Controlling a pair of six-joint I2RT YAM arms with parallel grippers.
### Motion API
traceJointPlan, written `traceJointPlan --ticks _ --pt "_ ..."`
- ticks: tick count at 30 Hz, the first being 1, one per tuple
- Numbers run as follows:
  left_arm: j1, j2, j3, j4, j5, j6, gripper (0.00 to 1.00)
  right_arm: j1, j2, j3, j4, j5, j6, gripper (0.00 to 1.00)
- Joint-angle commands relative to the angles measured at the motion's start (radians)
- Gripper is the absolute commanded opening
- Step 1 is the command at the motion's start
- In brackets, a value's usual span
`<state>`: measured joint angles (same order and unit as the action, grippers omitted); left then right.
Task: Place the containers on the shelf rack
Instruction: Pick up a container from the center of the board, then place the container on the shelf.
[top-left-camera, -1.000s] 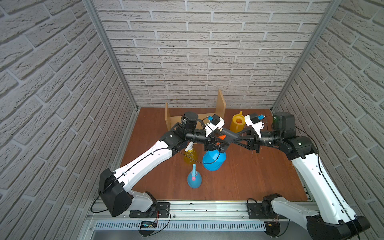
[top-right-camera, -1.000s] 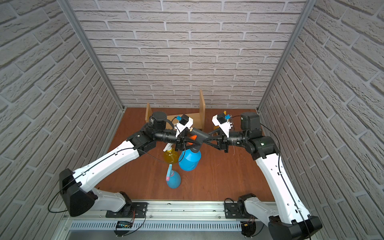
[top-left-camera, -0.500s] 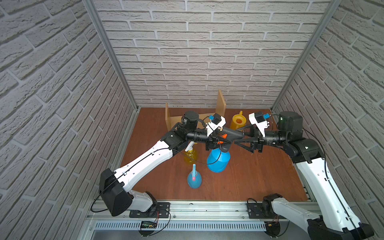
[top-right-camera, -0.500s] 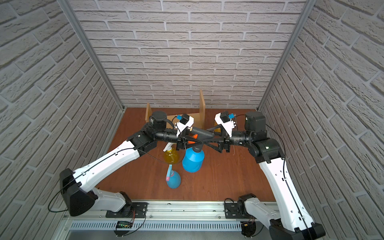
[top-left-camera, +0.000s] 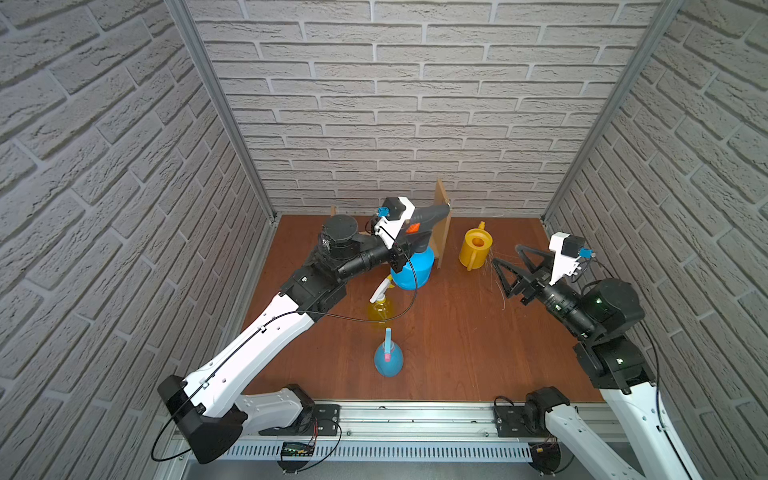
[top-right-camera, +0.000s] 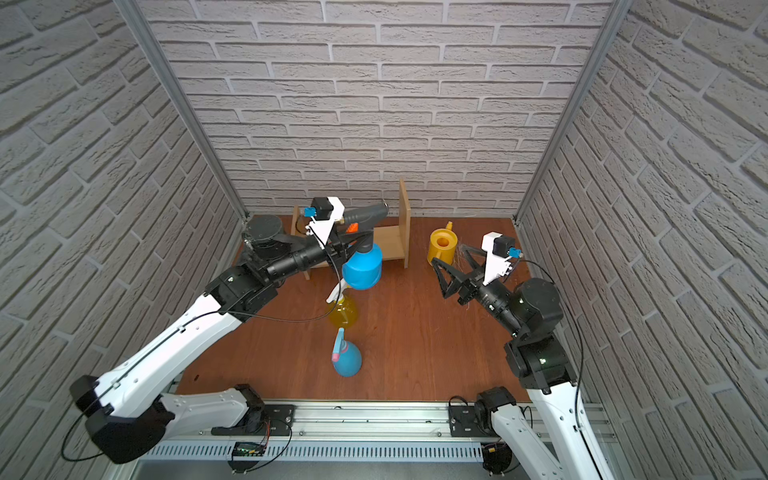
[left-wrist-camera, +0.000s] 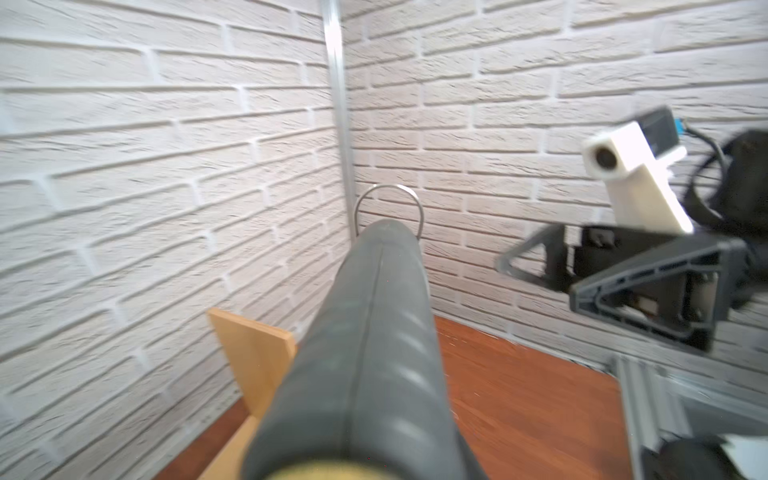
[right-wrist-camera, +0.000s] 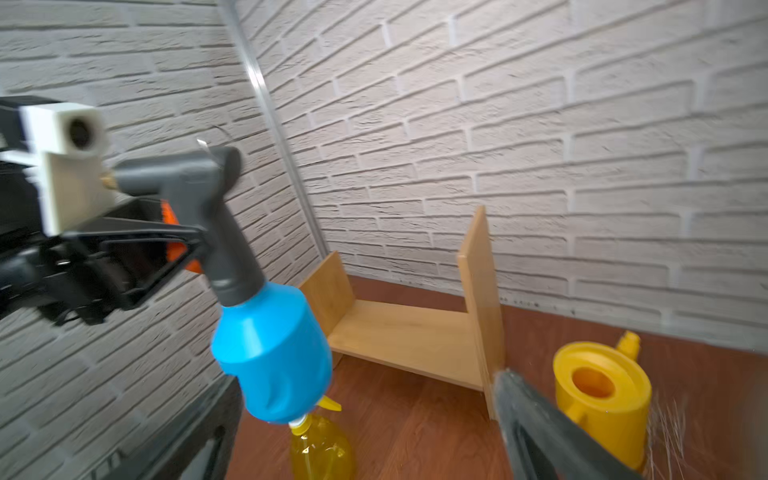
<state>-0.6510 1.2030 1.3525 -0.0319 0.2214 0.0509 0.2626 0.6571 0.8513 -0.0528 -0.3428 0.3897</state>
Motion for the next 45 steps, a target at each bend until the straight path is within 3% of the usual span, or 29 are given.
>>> traceJointPlan --ticks 1,5,13,26,36,41,45 --pt "0.049 0.019 -0.007 0.139 -0.274 0.001 0.00 -0.002 0.057 -0.087 0.220 0.126 0.197 0.98" --pt "0.108 0.077 -0.016 0.266 -0.400 0.021 0.00 0.001 0.161 -0.101 0.301 0.062 0.181 0.99" --pt "0.195 0.258 -0.035 0.478 -0.502 0.083 0.00 0.011 0.321 -0.052 0.346 -0.007 0.106 0.99" --pt "0.263 0.534 -0.061 0.742 -0.688 0.056 0.00 0.018 0.372 0.034 0.222 -0.043 -0.003 0.99" --pt "0.296 0.650 -0.025 0.793 -0.742 0.004 0.00 0.018 0.383 0.078 0.166 -0.061 -0.018 0.99" --pt "0.303 0.695 -0.002 0.801 -0.764 -0.008 0.09 0.018 0.393 0.099 0.146 -0.064 -0.026 0.99" --pt "0.304 0.694 -0.010 0.803 -0.784 -0.018 0.24 0.017 0.393 0.106 0.132 -0.058 -0.033 0.99"
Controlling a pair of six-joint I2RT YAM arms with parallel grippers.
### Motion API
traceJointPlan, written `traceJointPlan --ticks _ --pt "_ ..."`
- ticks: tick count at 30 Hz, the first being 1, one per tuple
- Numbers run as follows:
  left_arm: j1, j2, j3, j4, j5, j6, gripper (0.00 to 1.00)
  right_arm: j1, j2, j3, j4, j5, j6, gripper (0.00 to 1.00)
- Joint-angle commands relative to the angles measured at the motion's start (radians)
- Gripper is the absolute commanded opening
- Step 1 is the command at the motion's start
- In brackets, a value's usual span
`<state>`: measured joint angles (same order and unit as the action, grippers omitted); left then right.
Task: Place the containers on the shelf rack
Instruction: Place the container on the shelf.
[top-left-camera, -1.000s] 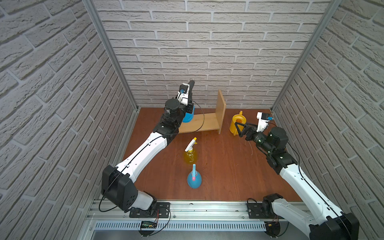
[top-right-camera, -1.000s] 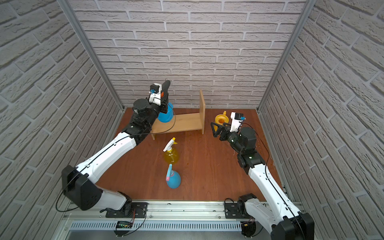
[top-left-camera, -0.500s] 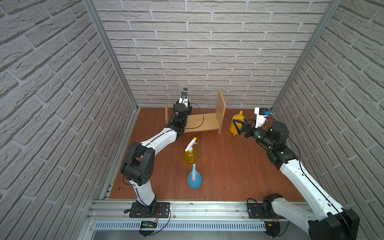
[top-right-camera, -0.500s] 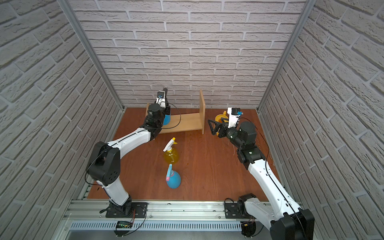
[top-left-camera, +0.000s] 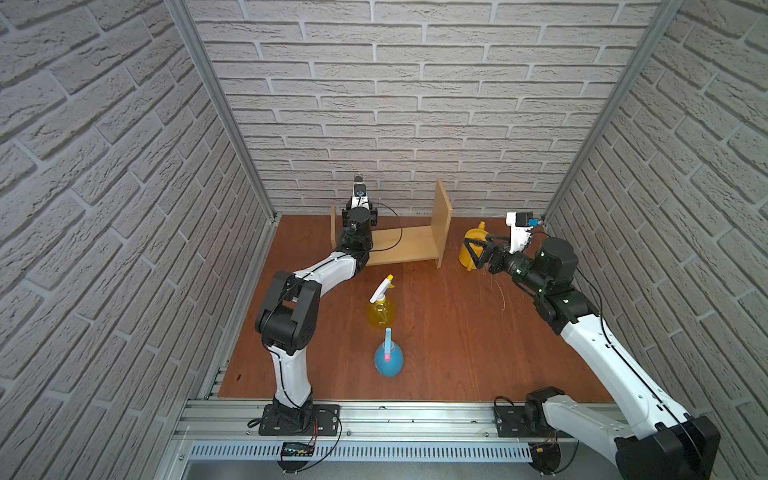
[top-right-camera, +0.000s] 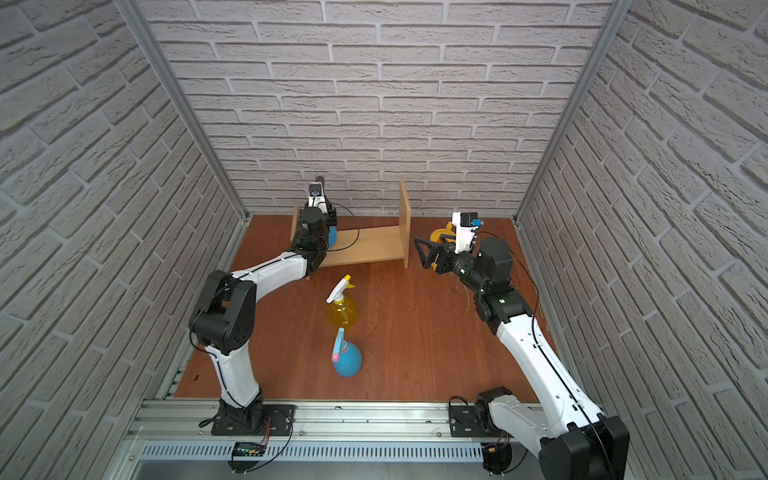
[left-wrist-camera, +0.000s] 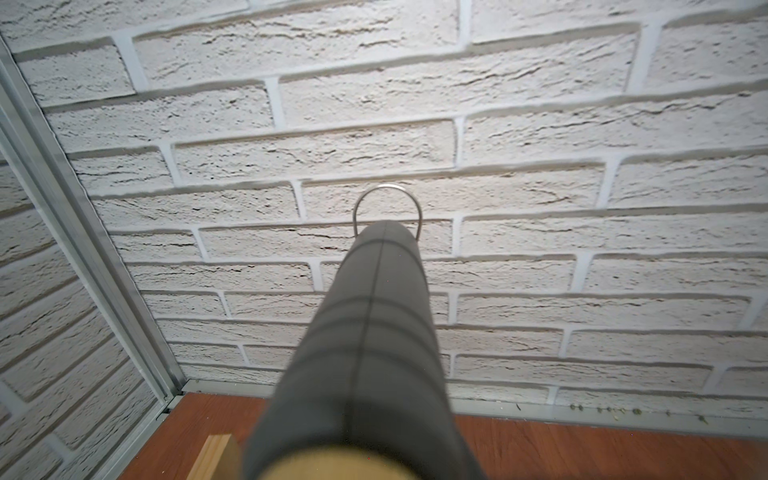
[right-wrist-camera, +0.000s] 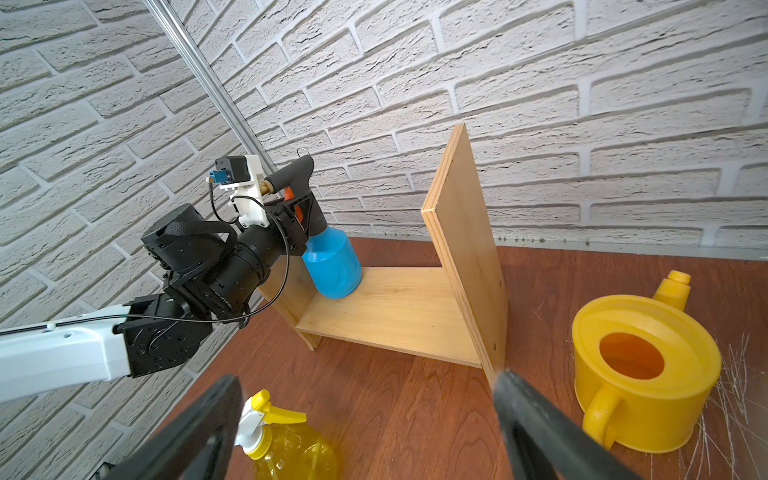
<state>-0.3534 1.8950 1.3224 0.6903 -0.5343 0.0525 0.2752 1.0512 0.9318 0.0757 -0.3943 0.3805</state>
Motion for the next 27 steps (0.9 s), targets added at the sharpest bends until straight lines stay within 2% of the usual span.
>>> traceJointPlan --ticks 1,7,17,22,27 --pt "0.007 -0.002 0.015 0.079 -0.031 -0.023 0.26 0.005 -0.002 0.027 0.001 -0.006 -0.026 0.99" --pt "0.007 -0.031 -0.025 0.079 -0.061 -0.037 0.36 0.004 0.008 0.035 0.004 -0.004 -0.024 0.99" --pt "0.007 -0.084 -0.060 0.068 -0.077 -0.043 0.66 0.005 0.002 0.033 0.007 -0.008 -0.011 0.99" --pt "0.007 -0.134 -0.086 0.042 -0.048 -0.067 0.75 0.005 -0.016 0.023 0.005 -0.003 -0.011 0.99" --pt "0.005 -0.224 -0.112 -0.042 0.004 -0.131 0.90 0.005 -0.034 0.009 0.002 -0.005 -0.012 0.99"
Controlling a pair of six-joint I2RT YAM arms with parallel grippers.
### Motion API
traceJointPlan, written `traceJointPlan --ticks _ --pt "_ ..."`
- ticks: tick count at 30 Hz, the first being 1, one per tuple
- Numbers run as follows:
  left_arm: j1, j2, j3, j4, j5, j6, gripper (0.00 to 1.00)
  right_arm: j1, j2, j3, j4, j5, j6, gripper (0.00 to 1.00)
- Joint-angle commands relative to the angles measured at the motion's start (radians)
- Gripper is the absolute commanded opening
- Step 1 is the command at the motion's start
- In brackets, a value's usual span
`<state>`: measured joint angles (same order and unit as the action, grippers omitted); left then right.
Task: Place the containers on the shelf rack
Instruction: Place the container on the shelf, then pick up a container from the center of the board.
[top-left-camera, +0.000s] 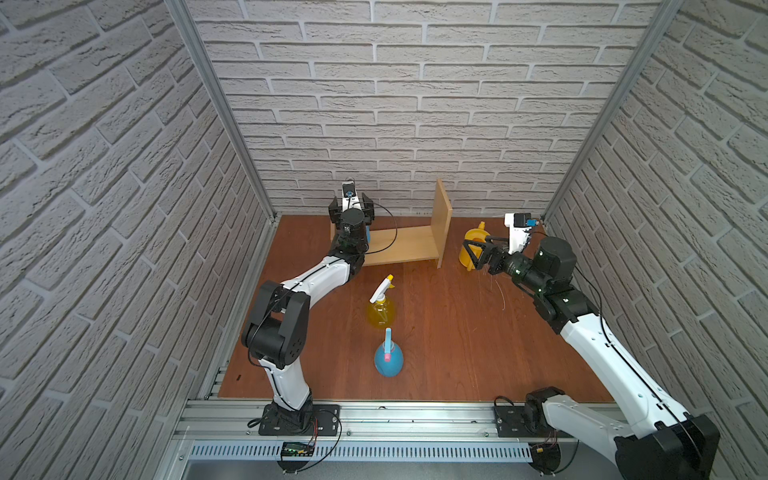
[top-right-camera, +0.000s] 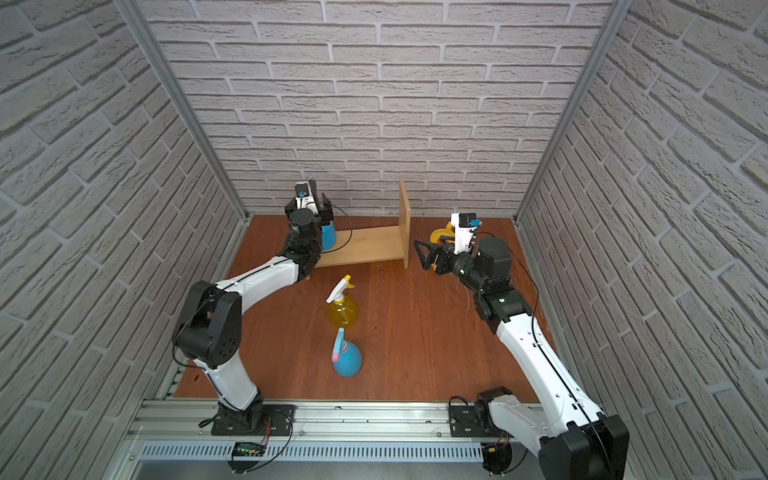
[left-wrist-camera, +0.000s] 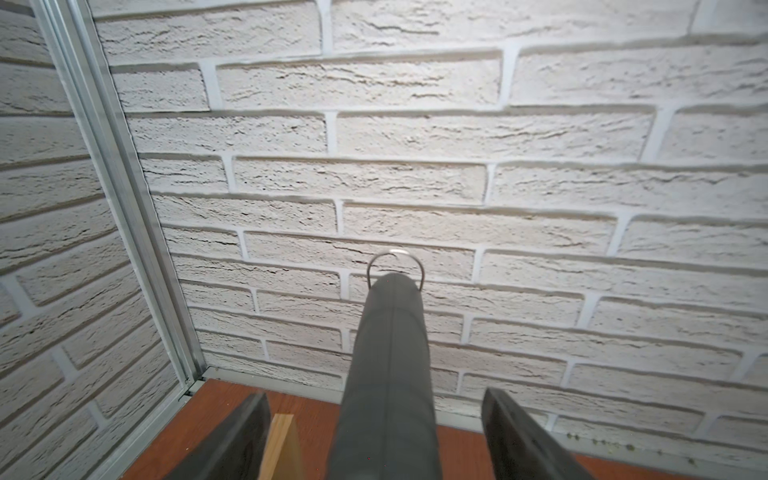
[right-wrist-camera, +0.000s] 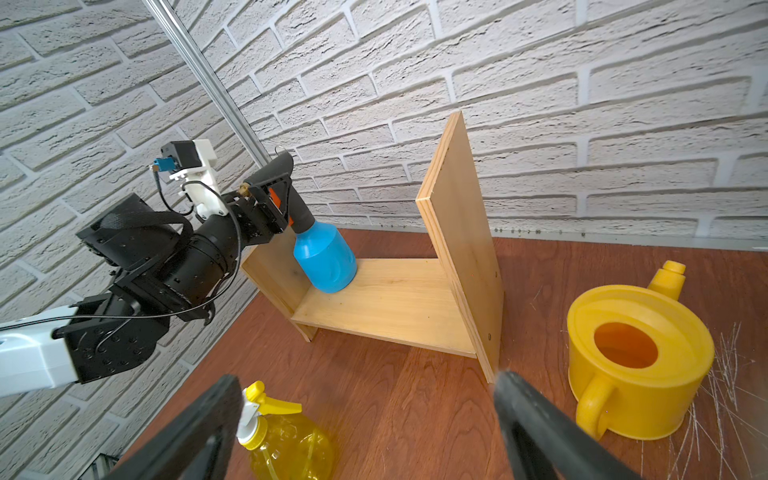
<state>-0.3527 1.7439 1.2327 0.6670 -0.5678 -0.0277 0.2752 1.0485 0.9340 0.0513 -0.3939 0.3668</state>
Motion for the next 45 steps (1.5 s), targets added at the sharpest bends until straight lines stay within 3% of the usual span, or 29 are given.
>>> traceJointPlan --ticks 1,9,16,20,25,29,35,39,40,45 --pt "0.004 -0.098 -0.041 -0.026 0.058 -0.065 0.92 0.005 -0.036 0.004 0.025 -0.007 0.000 0.99" --pt "-0.028 -0.360 -0.131 -0.243 0.250 -0.150 0.98 0.005 -0.099 -0.041 -0.006 -0.008 -0.020 0.99" --pt "-0.040 -0.637 -0.057 -0.769 0.370 -0.156 0.98 0.014 -0.147 -0.095 -0.001 -0.069 0.096 0.99" --pt "-0.051 -0.780 -0.091 -0.917 0.479 -0.296 0.98 0.066 -0.167 -0.103 -0.048 -0.017 0.149 0.99" --pt "-0.069 -0.908 -0.239 -0.869 0.613 -0.601 0.95 0.143 -0.166 -0.096 -0.111 0.065 0.163 0.99" --pt "-0.113 -0.916 -0.284 -0.851 0.685 -0.756 0.93 0.228 -0.092 -0.048 -0.167 0.080 0.167 0.95" --pt "-0.259 -0.859 -0.269 -0.828 0.661 -0.703 0.94 0.357 -0.023 0.019 -0.371 0.368 0.201 0.84" --pt "-0.313 -0.801 -0.267 -0.739 0.667 -0.663 0.94 0.358 -0.067 -0.076 -0.379 0.431 0.250 0.84" --pt "-0.317 -0.788 -0.264 -0.726 0.670 -0.661 0.95 0.358 -0.076 -0.095 -0.371 0.419 0.248 0.85" --pt "-0.321 -0.758 -0.217 -0.820 0.611 -0.576 0.95 0.365 -0.035 -0.141 -0.122 0.123 0.255 0.84"
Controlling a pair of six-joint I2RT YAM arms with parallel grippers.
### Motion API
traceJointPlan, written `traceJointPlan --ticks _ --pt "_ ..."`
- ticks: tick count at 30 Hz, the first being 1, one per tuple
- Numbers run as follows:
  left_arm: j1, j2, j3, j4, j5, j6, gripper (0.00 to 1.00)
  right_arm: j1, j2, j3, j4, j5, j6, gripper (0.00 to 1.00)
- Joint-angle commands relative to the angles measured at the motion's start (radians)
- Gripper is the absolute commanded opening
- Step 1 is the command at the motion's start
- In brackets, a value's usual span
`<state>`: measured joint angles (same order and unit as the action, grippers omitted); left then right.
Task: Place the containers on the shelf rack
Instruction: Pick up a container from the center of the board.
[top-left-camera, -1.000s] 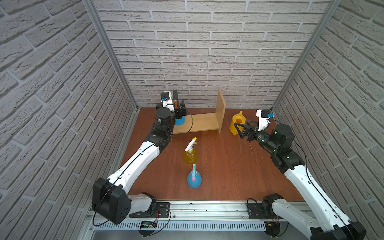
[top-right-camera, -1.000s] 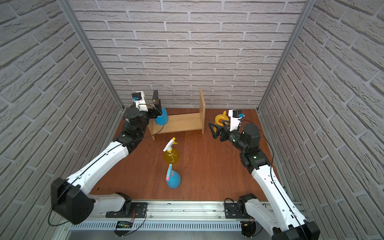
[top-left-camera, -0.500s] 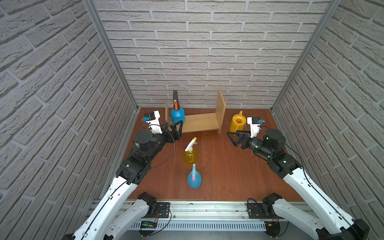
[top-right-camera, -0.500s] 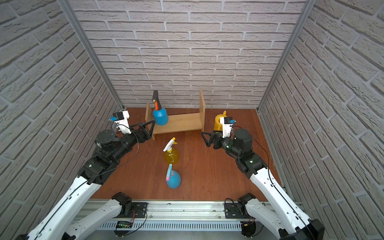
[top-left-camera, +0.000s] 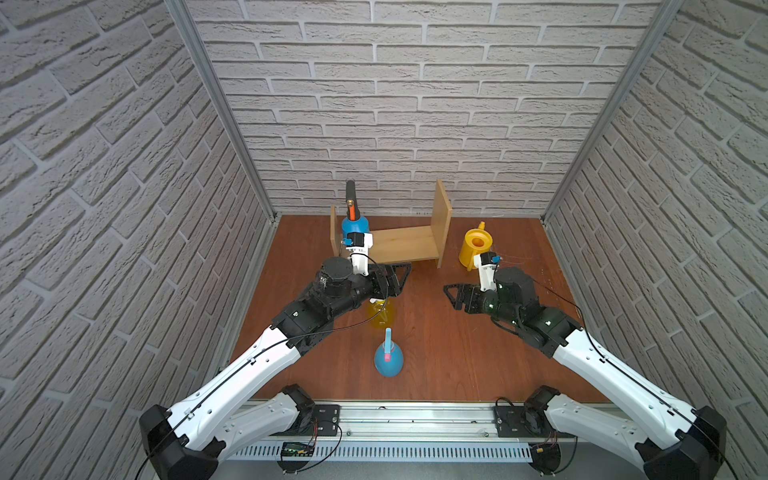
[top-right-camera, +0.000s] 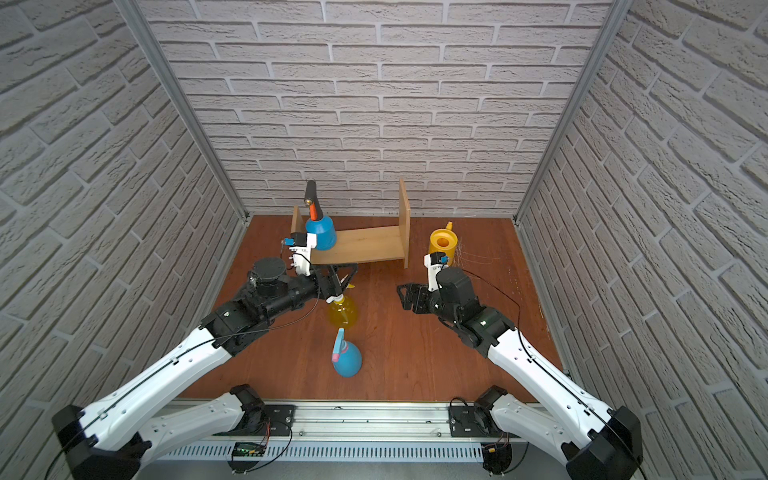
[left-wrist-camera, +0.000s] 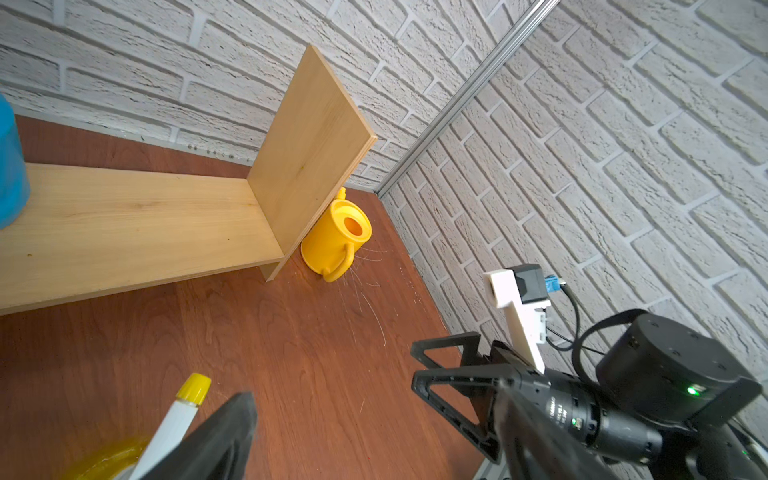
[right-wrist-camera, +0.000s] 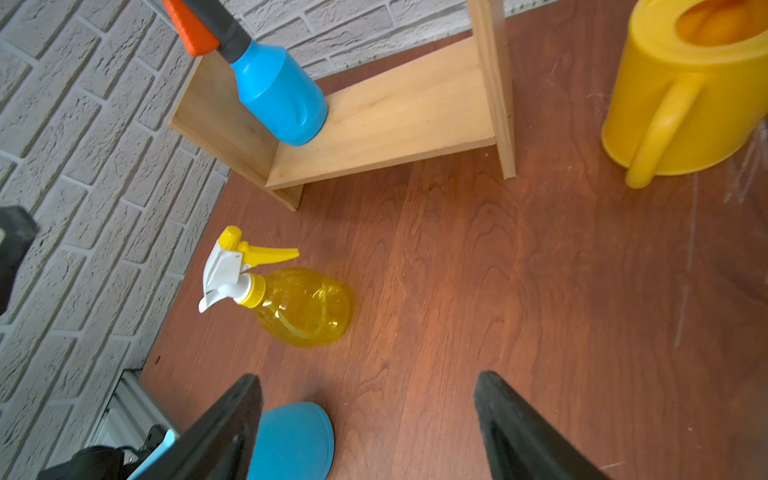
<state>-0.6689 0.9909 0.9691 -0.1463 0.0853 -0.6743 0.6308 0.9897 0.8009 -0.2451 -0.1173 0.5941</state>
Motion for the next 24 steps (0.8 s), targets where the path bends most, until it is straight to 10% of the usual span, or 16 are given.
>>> traceJointPlan --ticks 1,13,24 --pt "-0.003 -0.007 0.074 -0.069 -0.081 0.108 0.94 0.021 0.044 0.005 0.202 -0.189 0.027 0.84" --pt "0.033 0.006 0.266 -0.778 -0.141 0.328 0.91 0.134 0.095 0.055 0.243 -0.126 -0.152 0.85" --pt "0.066 0.155 0.291 -0.773 -0.050 0.465 0.72 0.132 0.143 0.034 0.280 -0.148 -0.096 0.84"
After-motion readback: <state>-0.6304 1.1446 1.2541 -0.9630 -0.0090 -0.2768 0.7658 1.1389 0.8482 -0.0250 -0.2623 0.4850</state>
